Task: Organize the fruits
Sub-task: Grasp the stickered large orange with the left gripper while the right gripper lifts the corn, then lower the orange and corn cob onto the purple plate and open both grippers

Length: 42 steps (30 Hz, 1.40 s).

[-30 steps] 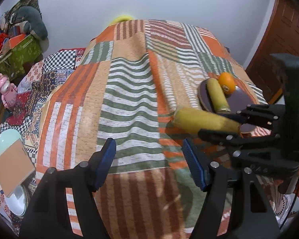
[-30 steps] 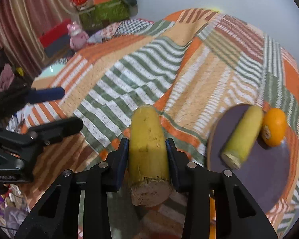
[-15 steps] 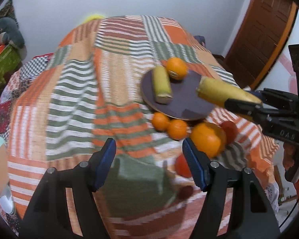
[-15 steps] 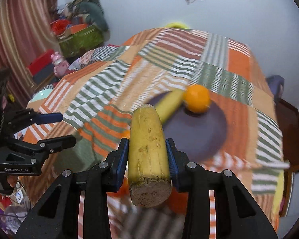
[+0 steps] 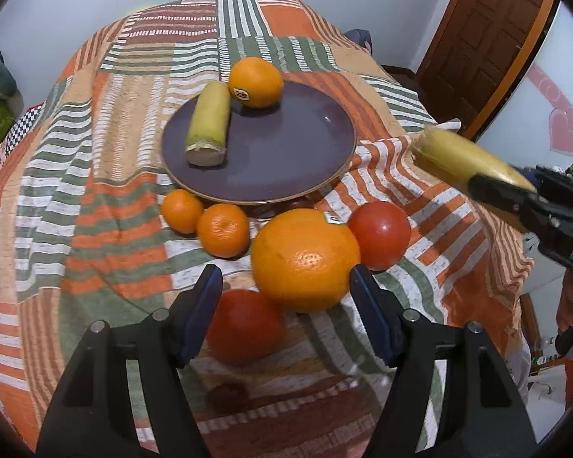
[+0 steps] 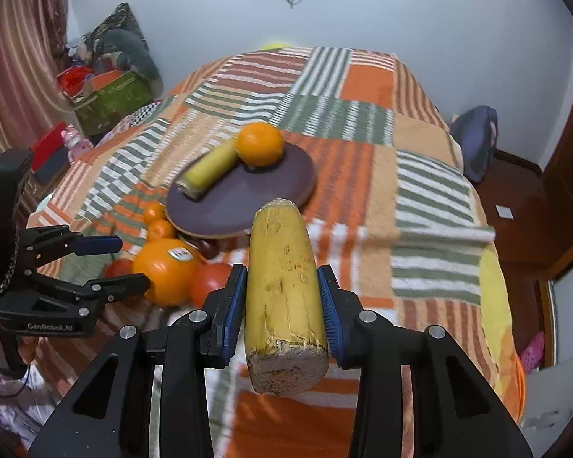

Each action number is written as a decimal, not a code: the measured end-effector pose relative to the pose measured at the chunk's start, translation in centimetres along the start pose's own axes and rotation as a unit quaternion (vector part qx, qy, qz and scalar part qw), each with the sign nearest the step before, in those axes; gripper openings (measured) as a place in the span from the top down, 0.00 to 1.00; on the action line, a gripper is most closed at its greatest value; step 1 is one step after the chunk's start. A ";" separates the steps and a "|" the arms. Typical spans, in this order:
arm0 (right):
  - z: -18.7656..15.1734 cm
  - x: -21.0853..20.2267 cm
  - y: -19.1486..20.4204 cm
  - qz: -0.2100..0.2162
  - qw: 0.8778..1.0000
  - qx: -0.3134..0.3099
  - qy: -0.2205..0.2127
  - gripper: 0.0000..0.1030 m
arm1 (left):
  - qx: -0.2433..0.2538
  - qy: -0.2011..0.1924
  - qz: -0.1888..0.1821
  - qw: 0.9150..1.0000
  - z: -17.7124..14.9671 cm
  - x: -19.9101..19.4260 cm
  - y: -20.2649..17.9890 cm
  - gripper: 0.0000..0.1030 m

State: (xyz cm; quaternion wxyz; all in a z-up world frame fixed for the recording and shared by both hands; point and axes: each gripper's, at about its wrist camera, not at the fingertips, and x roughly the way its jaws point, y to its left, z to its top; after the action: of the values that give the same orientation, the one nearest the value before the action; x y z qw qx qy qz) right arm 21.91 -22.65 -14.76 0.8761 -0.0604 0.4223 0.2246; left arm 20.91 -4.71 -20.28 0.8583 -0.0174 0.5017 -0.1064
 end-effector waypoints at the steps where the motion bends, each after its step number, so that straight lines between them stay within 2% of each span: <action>1: -0.3 0.1 -0.5 0.000 1.000 0.003 0.002 0.67 | 0.001 0.001 0.002 1.000 0.1 0.1 -0.1 0.33; 7: -1.9 1.6 -2.3 0.001 1.000 0.023 0.021 0.67 | 0.024 0.012 0.019 0.999 0.3 1.5 -1.8 0.33; 10: -2.5 2.5 -2.4 0.004 0.999 0.021 0.032 0.67 | 0.027 0.006 0.038 0.999 0.5 2.1 -2.1 0.33; 13: -3.0 3.2 -2.5 0.010 0.999 0.020 0.040 0.67 | 0.023 0.003 0.041 0.999 0.7 2.3 -1.8 0.34; 23: -3.4 4.3 -2.3 0.023 0.997 0.014 0.073 0.66 | 0.009 0.000 0.016 1.000 0.8 1.6 -1.1 0.35; 27: -3.3 5.1 -2.3 0.015 0.996 0.008 0.085 0.64 | 0.004 -0.003 0.011 1.000 0.7 1.0 -0.9 0.35; 36: -2.7 5.0 -2.4 0.013 0.997 0.017 0.068 0.66 | 0.003 -0.034 -0.001 0.999 1.7 -1.4 -0.7 0.35; 42: -0.8 3.4 -1.9 0.021 0.999 0.019 0.033 0.66 | -0.002 -0.053 0.001 0.999 3.0 -2.6 0.1 0.35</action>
State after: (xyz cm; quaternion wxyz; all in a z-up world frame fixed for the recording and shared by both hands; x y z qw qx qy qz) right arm 23.99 -23.40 -18.03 0.8580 -0.0420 0.4560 0.2326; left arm 22.32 -4.30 -16.57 0.8839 -0.0242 0.4553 -0.1039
